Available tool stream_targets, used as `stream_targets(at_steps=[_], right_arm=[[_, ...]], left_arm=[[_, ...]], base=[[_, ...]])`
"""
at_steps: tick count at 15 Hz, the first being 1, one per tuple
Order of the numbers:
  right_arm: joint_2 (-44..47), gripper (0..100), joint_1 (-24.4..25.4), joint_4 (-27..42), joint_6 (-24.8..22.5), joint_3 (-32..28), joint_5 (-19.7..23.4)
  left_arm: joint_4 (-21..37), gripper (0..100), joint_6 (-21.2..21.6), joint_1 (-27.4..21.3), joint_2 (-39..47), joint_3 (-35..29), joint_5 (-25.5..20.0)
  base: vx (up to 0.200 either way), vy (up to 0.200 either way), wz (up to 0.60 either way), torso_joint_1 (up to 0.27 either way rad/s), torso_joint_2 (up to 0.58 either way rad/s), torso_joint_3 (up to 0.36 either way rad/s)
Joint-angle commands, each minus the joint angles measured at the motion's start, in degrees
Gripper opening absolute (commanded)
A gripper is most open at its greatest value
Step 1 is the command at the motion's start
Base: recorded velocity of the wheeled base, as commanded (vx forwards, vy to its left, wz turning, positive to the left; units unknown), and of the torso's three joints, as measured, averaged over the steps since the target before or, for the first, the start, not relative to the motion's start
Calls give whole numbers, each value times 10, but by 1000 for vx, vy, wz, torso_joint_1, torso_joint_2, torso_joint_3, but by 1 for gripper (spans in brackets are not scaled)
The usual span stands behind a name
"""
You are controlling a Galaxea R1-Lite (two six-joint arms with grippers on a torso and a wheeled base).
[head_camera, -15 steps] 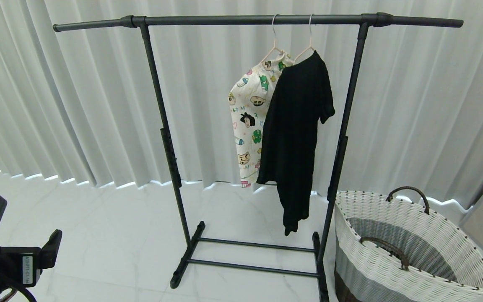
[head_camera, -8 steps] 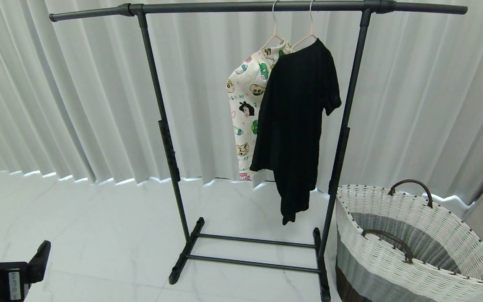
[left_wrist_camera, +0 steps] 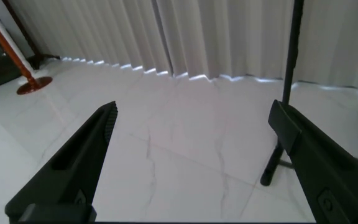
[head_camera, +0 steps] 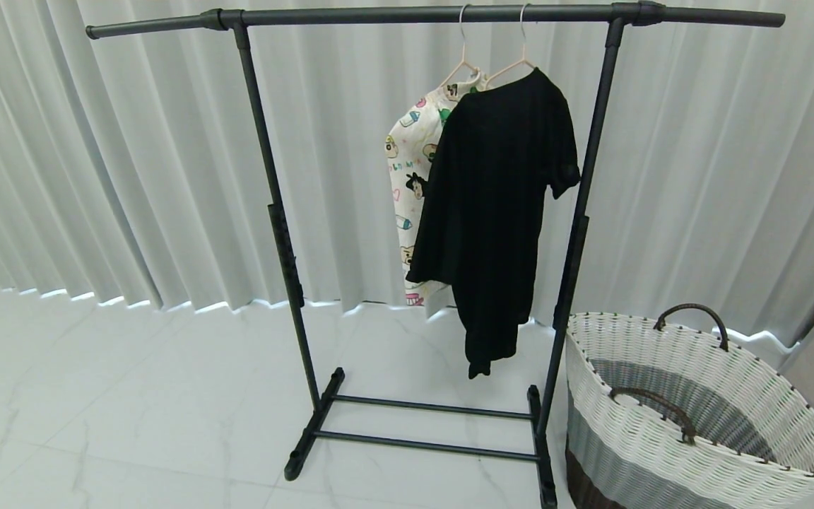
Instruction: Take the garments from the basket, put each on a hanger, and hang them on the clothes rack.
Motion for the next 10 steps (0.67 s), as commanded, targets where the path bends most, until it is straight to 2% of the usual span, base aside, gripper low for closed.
stream_targets(at_steps=[1,3,6,8,10], right_arm=[[-188,100,-5,15,-7,95,25],[-187,100,-6,-3,-4,112,-6],[-187,100,-6,10,6,112,-6],[-187,100,-6,12,21,112,-7],[-187,100,-6,12,23,112,-5]], left_arm=[[72,100,45,-1,-176,10,0],[69,100,46,0,-170,10,5],[88,100,45,0,-170,10,3],[158,100,-15,0,-171,10,5],[162,100,-50,0,-171,10,5]], base=[[0,0,0,0,0,0],[0,0,0,0,0,0],[0,0,0,0,0,0],[0,0,0,0,0,0],[0,0,0,0,0,0]])
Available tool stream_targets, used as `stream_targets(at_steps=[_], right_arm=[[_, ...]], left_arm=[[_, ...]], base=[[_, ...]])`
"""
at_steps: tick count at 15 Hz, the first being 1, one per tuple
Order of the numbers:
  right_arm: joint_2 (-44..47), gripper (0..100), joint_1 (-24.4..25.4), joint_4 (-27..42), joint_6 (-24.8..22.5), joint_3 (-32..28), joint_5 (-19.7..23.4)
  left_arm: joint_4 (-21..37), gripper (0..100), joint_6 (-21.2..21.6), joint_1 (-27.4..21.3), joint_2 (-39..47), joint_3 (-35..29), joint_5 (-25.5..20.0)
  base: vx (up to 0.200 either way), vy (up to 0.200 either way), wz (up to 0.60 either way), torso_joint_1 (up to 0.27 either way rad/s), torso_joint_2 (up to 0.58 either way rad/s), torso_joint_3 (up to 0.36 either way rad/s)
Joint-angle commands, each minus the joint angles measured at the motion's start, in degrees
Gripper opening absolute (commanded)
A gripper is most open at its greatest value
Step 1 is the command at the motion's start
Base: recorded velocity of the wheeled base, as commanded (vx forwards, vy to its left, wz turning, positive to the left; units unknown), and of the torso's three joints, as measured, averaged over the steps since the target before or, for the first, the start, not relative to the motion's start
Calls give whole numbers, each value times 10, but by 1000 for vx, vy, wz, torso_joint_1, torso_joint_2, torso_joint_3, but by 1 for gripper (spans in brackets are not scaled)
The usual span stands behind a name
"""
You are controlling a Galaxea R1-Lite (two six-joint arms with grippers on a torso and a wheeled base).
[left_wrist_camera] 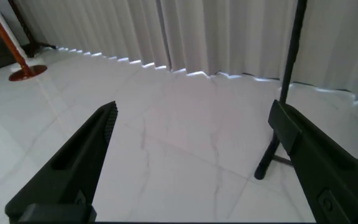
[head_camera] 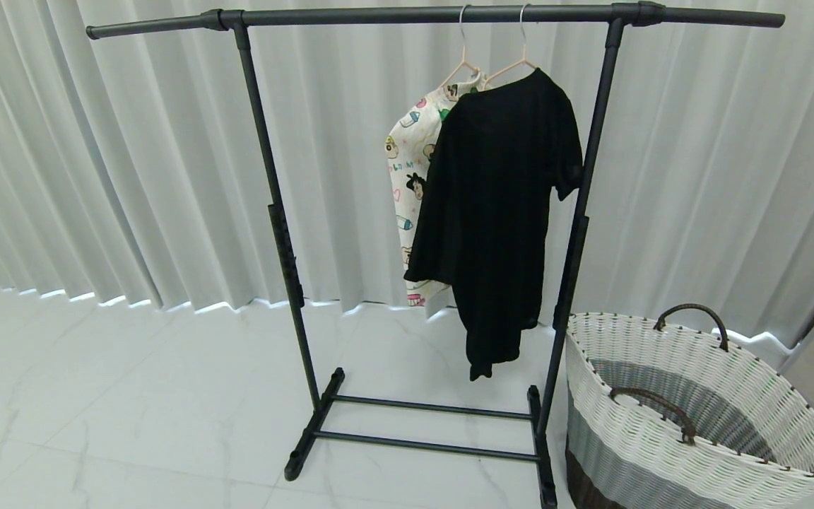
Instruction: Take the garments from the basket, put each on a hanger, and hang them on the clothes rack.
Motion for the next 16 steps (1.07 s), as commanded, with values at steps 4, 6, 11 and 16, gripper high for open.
stream_targets(at_steps=[4,6,11,16], right_arm=[[-2,100,0,3,19,1,138],[-2,100,0,35,41,1,229],[-2,100,1,45,44,1,235],[-2,100,1,46,42,1,234]], left_arm=[[4,100,-98,-1,-2,0,-34],[7,100,-151,-1,-1,0,-120],[12,100,-141,0,-1,0,-231],[38,100,-88,-1,0,0,-300]], base=[[0,0,0,0,0,0],[0,0,0,0,0,0],[0,0,0,0,0,0],[0,0,0,0,0,0]])
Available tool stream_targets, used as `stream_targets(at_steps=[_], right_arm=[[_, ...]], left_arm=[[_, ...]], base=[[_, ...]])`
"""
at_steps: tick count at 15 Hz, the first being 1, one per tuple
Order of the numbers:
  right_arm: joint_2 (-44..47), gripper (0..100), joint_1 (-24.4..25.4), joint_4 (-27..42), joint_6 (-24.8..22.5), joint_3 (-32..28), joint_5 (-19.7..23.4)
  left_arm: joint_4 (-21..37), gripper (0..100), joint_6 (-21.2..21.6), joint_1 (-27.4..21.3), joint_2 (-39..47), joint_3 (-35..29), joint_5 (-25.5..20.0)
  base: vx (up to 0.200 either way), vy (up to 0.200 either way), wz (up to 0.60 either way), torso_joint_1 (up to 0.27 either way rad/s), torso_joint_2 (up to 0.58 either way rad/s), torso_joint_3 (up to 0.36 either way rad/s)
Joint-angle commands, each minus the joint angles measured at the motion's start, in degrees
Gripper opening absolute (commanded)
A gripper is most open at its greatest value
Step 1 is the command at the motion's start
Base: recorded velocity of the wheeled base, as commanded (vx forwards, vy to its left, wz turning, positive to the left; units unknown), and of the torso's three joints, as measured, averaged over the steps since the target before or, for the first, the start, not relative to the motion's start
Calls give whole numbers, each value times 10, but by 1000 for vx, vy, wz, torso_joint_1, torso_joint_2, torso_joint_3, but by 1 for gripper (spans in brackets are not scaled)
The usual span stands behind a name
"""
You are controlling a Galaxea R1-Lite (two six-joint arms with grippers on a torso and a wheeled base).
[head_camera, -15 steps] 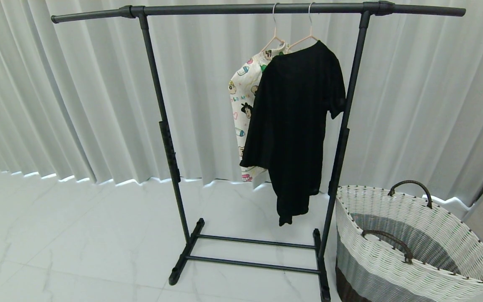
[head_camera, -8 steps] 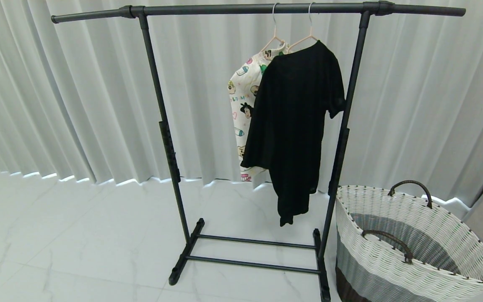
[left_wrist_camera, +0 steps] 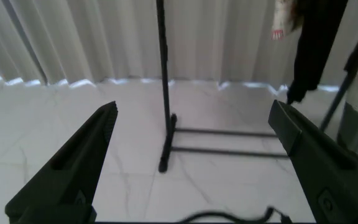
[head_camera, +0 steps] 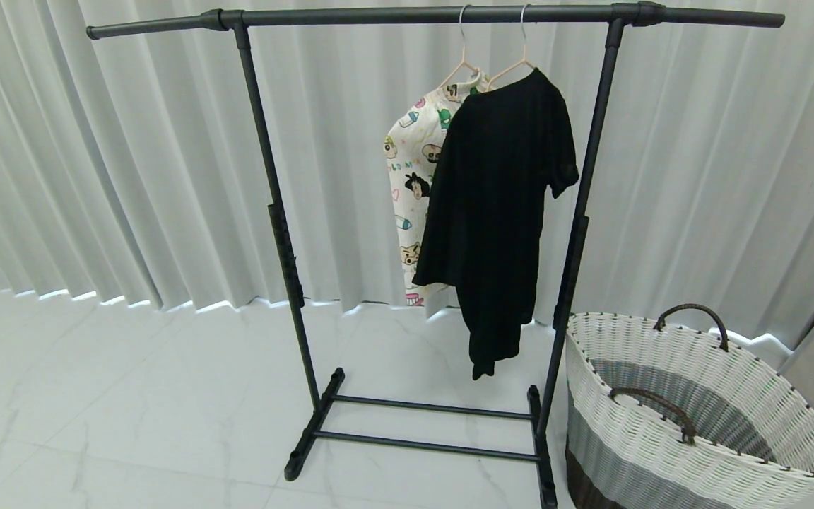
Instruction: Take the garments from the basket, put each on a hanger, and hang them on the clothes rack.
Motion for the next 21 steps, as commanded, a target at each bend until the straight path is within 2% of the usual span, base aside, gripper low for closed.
stream_targets(at_steps=[1,3,8,10,11,12,13,16,18,21], right_arm=[[0,100,0,0,0,0,1],[0,100,0,1,2,0,0],[0,100,0,0,4,0,0],[0,100,0,1,4,0,0],[0,100,0,0,4,0,0],[0,100,0,0,4,0,0],[0,100,0,0,4,0,0],[0,100,0,1,4,0,0],[0,100,0,2,22,0,1],[0,100,0,2,23,0,1]], left_arm=[[13,100,-8,-10,6,-2,0],[13,100,-14,-33,4,-2,-1],[13,100,-12,-24,5,-2,0],[13,100,-12,14,8,-2,0],[13,100,-8,64,8,-2,0],[13,100,-5,90,0,-2,0],[13,100,-12,95,-10,-2,0],[13,100,-24,95,-10,-2,0],[13,100,-22,57,-30,-2,0],[13,100,-29,65,-52,-2,0]], base=[[0,0,0,0,0,0],[0,0,0,0,0,0],[0,0,0,0,0,0],[0,0,0,0,0,0],[0,0,0,0,0,0],[0,0,0,0,0,0],[0,0,0,0,0,0],[0,0,0,0,0,0],[0,0,0,0,0,0],[0,0,0,0,0,0]])
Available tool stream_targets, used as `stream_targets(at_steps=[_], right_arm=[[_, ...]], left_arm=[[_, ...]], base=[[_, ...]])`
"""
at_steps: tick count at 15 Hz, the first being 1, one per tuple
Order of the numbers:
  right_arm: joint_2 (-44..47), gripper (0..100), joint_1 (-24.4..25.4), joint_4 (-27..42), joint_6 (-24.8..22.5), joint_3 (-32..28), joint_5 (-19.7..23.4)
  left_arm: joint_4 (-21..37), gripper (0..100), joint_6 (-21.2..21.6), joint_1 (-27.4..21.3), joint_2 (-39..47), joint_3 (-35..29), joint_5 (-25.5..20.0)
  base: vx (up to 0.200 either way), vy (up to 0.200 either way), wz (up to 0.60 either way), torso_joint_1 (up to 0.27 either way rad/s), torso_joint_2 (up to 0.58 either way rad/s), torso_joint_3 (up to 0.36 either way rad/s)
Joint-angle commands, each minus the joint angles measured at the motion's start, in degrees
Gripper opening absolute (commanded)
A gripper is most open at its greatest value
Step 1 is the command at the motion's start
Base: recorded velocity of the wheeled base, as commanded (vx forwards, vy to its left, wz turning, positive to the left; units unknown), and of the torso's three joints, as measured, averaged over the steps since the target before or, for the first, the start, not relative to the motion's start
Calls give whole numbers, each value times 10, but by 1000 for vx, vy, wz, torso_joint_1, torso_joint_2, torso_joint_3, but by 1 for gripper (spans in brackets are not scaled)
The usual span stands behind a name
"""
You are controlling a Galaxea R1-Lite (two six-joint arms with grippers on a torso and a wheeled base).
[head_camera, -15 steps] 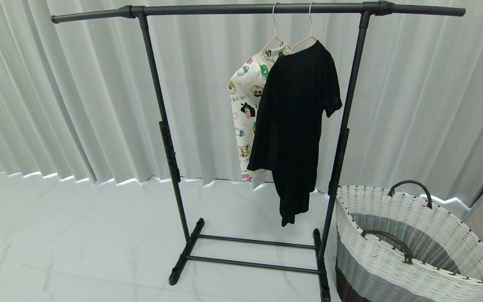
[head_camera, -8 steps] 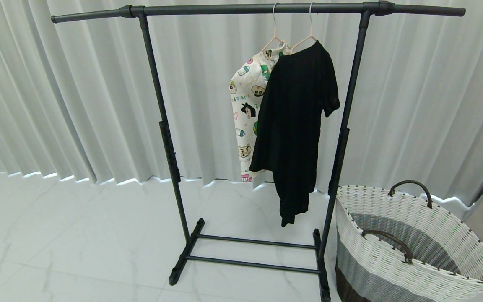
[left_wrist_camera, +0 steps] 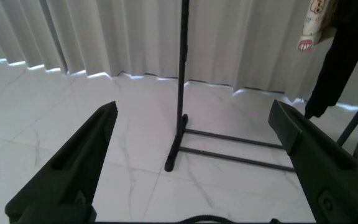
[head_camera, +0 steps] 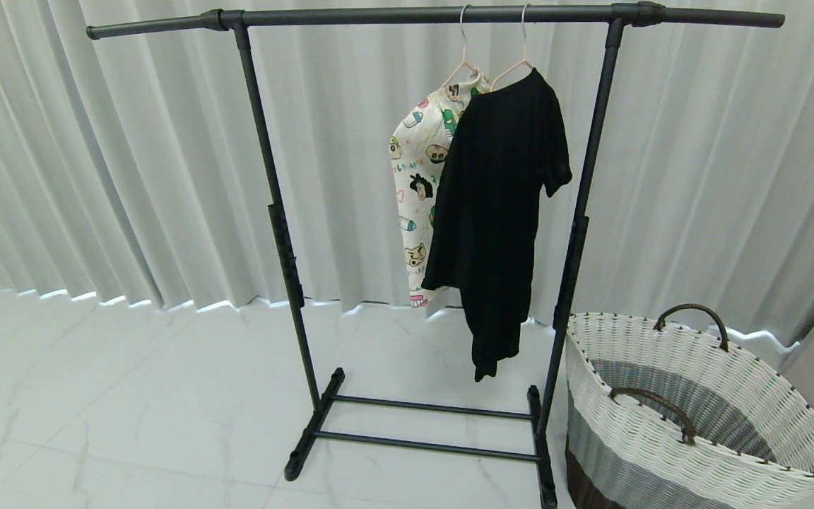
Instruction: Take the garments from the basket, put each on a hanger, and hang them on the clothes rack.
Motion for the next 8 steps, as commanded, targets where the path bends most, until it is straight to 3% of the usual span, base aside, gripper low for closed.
stream_targets(at_steps=[1,8], right_arm=[[0,100,0,0,0,0,0],[0,100,0,0,-1,0,-1]], left_arm=[[0,100,1,-1,-15,0,0],[0,100,1,0,-15,0,0]], base=[[0,0,0,0,0,0],[0,0,0,0,0,0]])
